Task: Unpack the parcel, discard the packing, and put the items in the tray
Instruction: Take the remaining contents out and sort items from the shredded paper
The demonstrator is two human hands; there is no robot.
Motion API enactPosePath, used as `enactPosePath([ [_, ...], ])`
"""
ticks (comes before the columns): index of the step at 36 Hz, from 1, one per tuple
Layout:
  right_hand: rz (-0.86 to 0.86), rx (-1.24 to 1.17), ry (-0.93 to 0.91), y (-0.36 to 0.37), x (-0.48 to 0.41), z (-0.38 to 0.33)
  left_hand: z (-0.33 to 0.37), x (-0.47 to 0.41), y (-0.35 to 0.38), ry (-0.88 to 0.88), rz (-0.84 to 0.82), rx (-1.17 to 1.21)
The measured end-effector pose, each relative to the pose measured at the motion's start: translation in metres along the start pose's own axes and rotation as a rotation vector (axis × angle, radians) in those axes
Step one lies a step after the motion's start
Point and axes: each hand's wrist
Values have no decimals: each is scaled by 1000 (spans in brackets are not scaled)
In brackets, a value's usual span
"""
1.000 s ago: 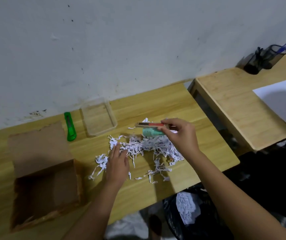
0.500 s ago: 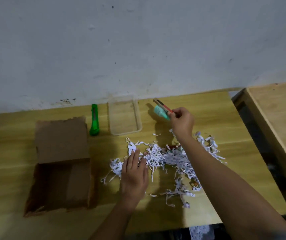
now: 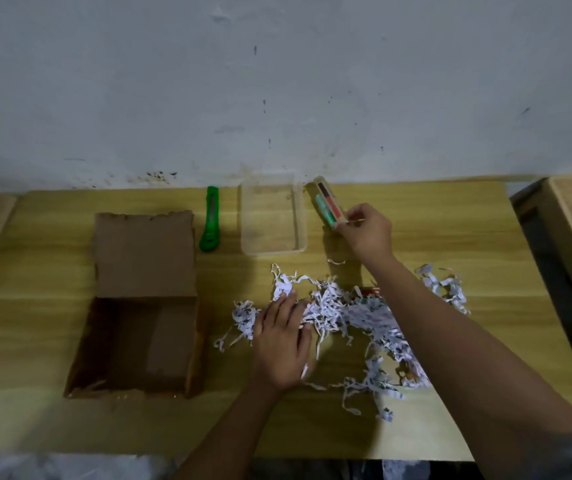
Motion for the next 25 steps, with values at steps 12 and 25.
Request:
enactPosePath([
  [12,-191,189,-348,-93,87,63,50,-24,-12,272,-20,75],
  [25,-56,358,-377,-111,164,138,43,9,2,339,-257,59],
])
Point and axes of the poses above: each hand's wrist, its own x-axis away from the middle knuckle, its own y-axis out of the palm, z = x × y
